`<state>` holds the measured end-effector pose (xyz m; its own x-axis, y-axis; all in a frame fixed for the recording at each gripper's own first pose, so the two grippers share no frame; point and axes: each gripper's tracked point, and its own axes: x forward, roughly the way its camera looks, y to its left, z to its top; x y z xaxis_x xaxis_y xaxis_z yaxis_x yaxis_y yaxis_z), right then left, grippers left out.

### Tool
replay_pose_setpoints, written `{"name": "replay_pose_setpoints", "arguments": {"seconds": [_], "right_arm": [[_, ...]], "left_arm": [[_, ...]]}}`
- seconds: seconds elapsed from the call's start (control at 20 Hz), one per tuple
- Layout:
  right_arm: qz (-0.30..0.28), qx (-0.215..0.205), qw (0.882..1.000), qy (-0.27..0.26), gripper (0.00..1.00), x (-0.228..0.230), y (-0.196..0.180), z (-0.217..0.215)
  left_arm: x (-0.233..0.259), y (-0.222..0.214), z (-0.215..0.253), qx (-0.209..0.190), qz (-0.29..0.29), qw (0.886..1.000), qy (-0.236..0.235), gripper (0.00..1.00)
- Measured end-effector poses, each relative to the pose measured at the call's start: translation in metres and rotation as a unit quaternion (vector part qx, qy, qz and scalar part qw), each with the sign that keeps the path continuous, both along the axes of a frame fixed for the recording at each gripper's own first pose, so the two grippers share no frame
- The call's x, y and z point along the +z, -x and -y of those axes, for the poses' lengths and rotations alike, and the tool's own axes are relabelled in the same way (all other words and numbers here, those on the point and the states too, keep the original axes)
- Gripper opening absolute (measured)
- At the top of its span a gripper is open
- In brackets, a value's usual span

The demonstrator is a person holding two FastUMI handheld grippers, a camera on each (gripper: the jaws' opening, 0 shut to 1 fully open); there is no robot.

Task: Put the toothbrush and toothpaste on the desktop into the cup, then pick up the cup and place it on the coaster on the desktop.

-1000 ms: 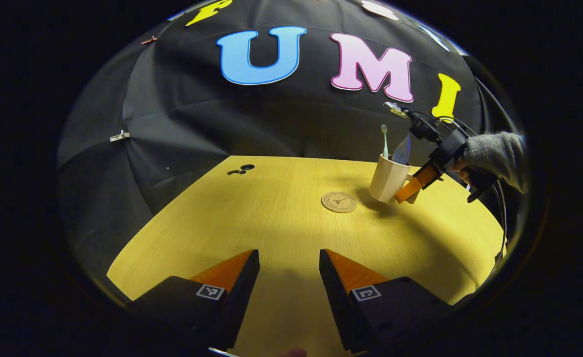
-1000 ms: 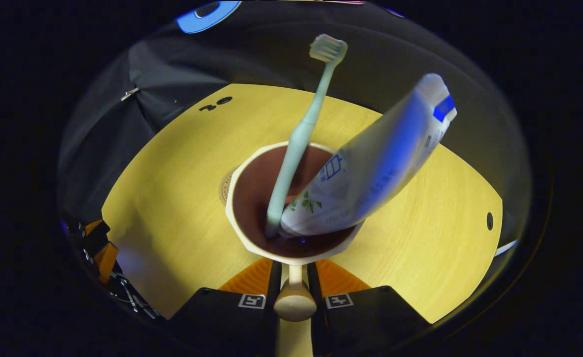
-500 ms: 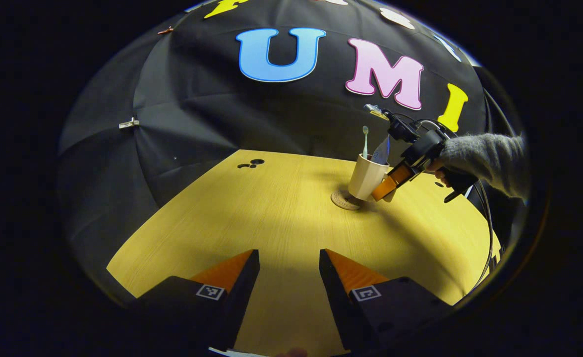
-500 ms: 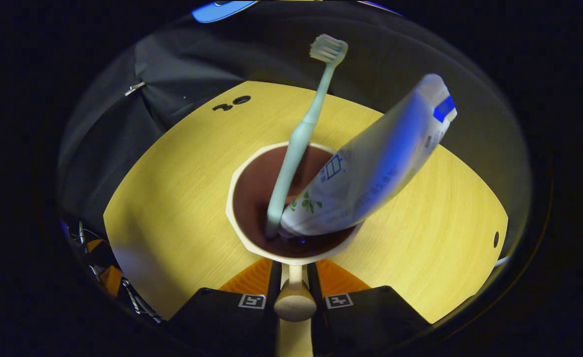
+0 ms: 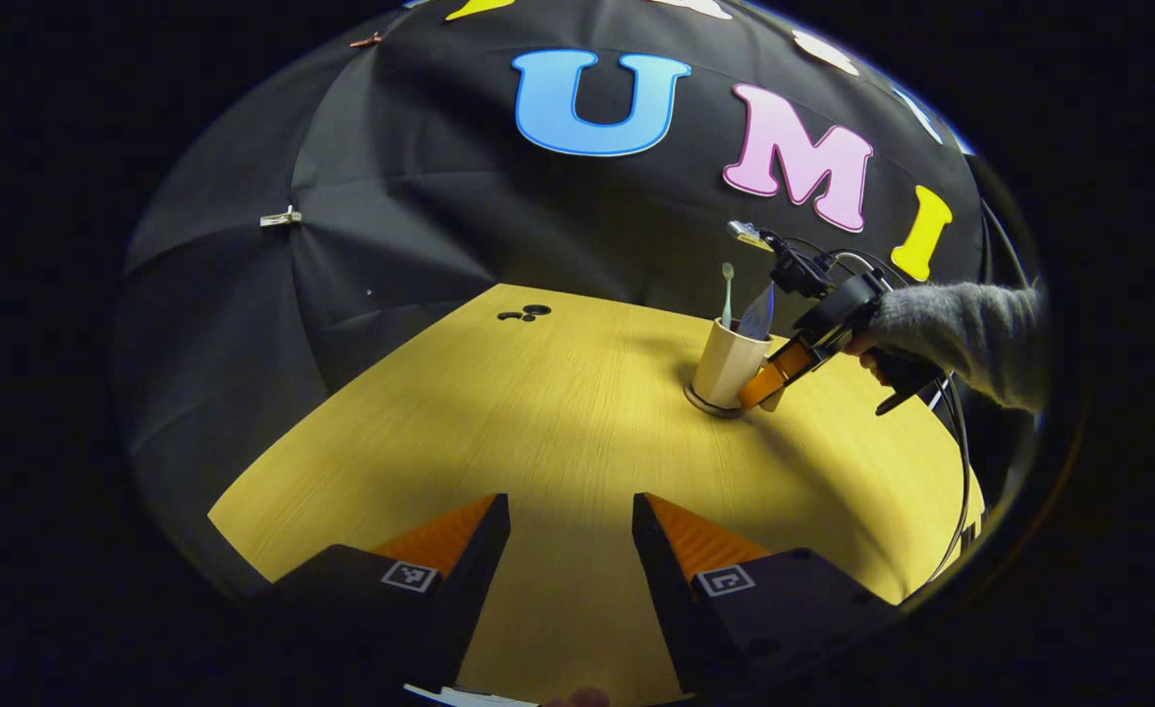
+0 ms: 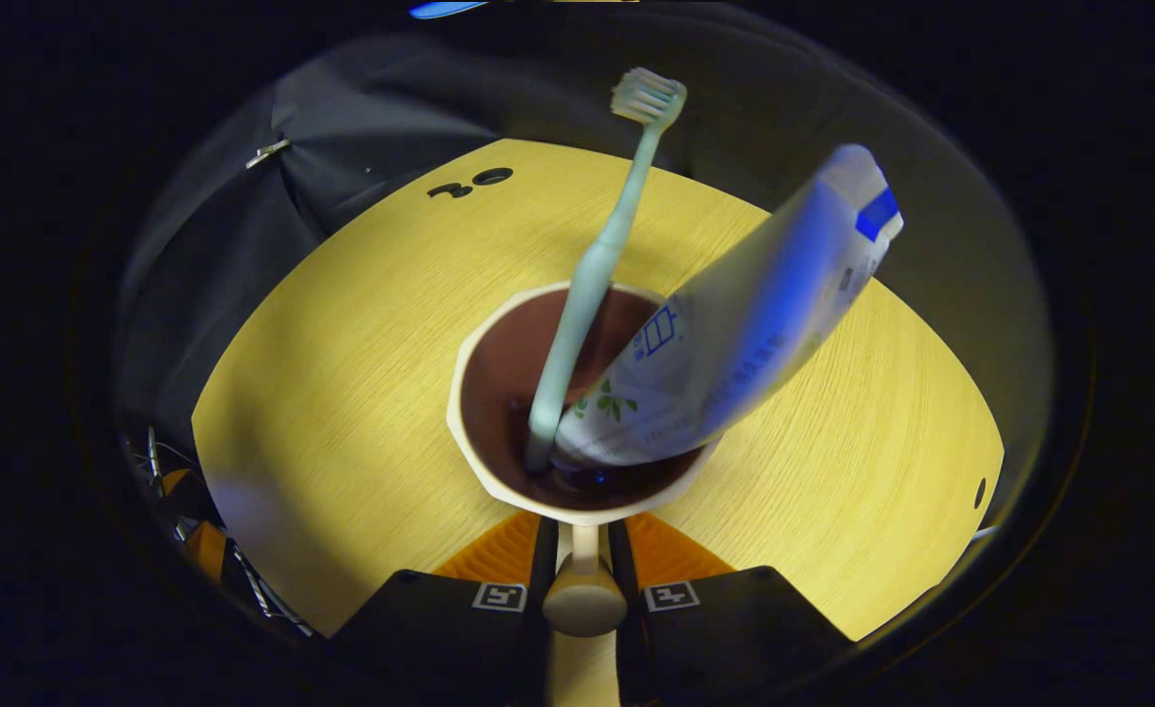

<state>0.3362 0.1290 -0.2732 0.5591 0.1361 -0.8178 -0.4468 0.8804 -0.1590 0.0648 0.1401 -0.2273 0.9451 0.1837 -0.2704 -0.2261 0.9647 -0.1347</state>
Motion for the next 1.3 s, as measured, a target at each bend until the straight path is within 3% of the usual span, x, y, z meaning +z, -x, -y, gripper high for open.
{"name": "replay_pose_setpoints", "arguments": {"seconds": [0.05,0.1,0.15,0.25,0.3,0.55,0.8,0.9,0.95,1.0,1.1,1.3], "right_arm": [[0.000,-0.001,1.000,0.000,0.28,-0.001,-0.001,0.001],[0.000,-0.002,1.000,0.001,0.28,-0.002,-0.001,0.001],[-0.002,-0.003,1.000,0.001,0.28,-0.002,-0.001,0.002],[-0.005,-0.008,1.000,0.000,0.24,-0.004,-0.003,0.002],[-0.008,-0.011,1.000,-0.001,0.29,-0.005,-0.003,0.004],[0.010,-0.011,1.000,-0.002,0.38,0.012,0.007,0.011],[0.032,-0.031,0.999,-0.016,0.59,0.035,0.016,0.020],[0.044,-0.034,0.998,-0.028,0.62,0.047,0.026,0.022],[0.052,-0.036,0.997,-0.037,0.53,0.055,0.033,0.023],[0.061,-0.036,0.996,-0.046,0.62,0.066,0.039,0.023],[0.083,-0.040,0.993,-0.070,0.62,0.089,0.054,0.024],[0.150,-0.048,0.980,-0.121,0.62,0.144,0.084,0.024]], "left_arm": [[0.000,0.000,0.000,-0.001,0.000,1.000,-0.001,0.81],[0.001,-0.001,0.000,-0.002,0.001,1.000,-0.002,0.89],[0.001,-0.002,-0.001,-0.004,0.002,1.000,-0.004,0.81],[0.005,-0.004,-0.002,-0.007,0.004,1.000,-0.007,0.81],[0.008,-0.005,-0.002,-0.008,0.006,1.000,-0.009,0.81],[0.015,-0.001,-0.002,-0.014,0.006,1.000,-0.017,0.81],[0.030,0.009,0.000,-0.023,0.004,0.999,-0.031,0.81],[0.040,0.012,0.005,-0.031,0.005,0.999,-0.034,0.81],[0.045,0.013,0.011,-0.040,0.006,0.999,-0.029,0.81],[0.050,0.013,0.017,-0.049,0.005,0.999,-0.020,0.81],[0.064,0.014,0.030,-0.064,0.011,0.998,-0.005,0.81],[0.094,0.016,0.045,-0.083,0.025,0.996,-0.026,0.81]]}}
